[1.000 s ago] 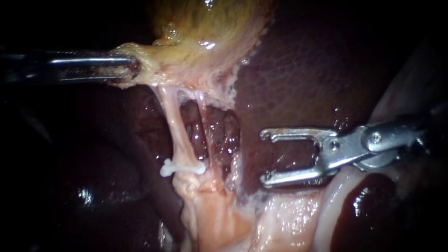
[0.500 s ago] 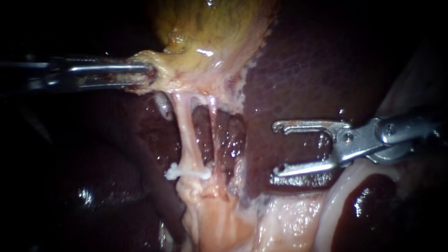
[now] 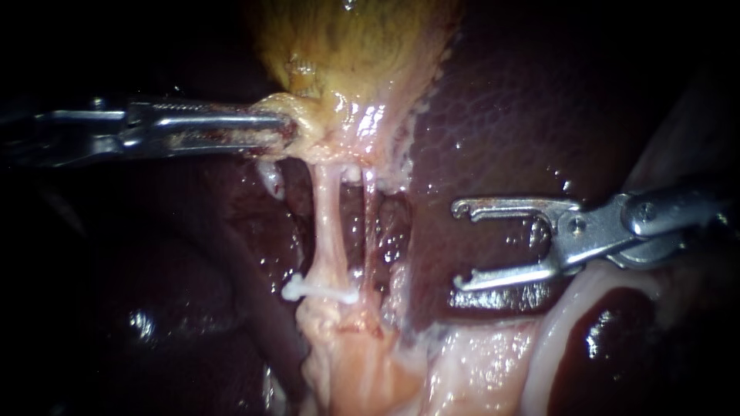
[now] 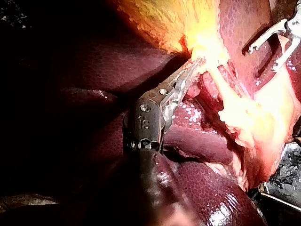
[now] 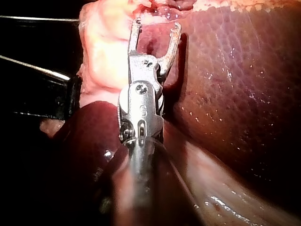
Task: Going back first clip left tube
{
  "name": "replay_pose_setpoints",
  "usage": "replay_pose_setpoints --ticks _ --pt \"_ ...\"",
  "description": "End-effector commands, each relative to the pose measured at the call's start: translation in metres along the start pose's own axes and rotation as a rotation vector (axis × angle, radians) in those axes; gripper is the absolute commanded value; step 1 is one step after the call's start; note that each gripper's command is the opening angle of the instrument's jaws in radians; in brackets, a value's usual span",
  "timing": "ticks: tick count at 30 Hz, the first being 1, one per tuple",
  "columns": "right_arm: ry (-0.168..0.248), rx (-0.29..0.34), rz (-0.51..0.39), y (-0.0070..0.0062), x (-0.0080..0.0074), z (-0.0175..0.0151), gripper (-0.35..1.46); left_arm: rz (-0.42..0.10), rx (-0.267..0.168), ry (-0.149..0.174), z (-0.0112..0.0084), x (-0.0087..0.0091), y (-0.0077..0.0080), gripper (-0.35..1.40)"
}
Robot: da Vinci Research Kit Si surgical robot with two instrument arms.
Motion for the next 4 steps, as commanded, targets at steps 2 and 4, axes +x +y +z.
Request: replay_pose_setpoints --ticks 2,4 --pt "0.001 0.009 0.0 0.0 0.0 0.0 0.5 0.0 0.0 0.0 -0.0001 0.0 0.0 -0.35" --pt "0.004 0.023 0.001 -0.0001 0.0001 0.0001 0.5 0.0 -0.001 0.0 -0.0002 -0.0001 -0.0001 -0.35"
